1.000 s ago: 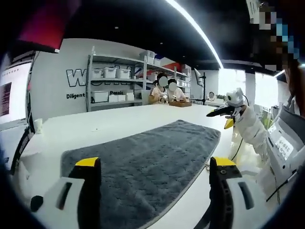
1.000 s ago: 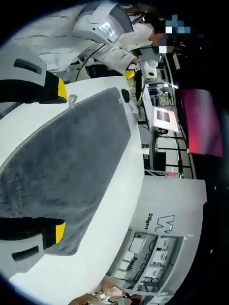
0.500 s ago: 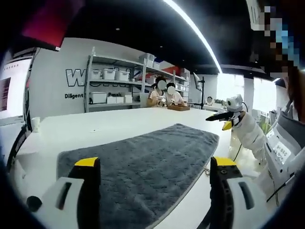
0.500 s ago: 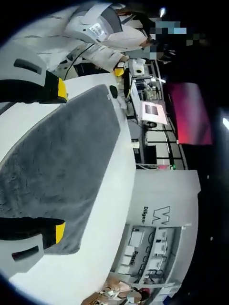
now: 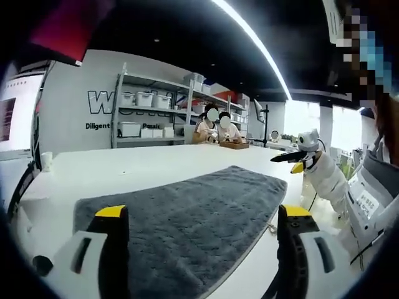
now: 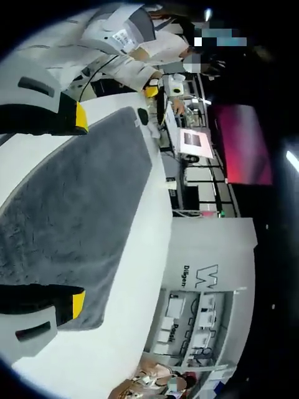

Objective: Open the folded towel by lifting each exposed corner and separating the folded layers until the towel lies flat within the target outline without major curled edges

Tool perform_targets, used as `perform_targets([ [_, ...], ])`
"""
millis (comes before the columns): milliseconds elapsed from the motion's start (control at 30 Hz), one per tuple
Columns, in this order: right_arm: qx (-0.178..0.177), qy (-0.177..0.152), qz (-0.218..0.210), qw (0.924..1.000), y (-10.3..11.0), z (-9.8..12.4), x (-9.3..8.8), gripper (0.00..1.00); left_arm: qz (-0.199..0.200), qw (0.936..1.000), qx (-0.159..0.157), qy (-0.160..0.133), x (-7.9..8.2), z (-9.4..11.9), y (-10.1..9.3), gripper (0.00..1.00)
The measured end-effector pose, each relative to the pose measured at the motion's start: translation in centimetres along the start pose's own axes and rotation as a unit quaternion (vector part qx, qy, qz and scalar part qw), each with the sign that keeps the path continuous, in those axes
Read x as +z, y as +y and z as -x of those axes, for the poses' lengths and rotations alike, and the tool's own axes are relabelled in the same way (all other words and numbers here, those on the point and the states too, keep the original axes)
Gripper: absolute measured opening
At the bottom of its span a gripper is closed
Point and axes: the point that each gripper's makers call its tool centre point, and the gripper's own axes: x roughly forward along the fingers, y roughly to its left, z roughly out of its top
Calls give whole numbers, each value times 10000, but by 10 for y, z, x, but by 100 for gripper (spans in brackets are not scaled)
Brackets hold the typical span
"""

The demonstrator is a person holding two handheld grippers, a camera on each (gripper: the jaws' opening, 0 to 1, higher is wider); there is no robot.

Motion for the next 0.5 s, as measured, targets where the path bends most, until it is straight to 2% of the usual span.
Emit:
perform_targets([
  [200, 32, 148, -130, 9998, -1, 2, -8, 99, -12, 10000, -46, -42, 1, -2, -2, 99],
  [500, -2, 203, -202, 9996, -2, 2, -17, 99, -13, 10000, -24, -77, 1, -2, 0, 99],
])
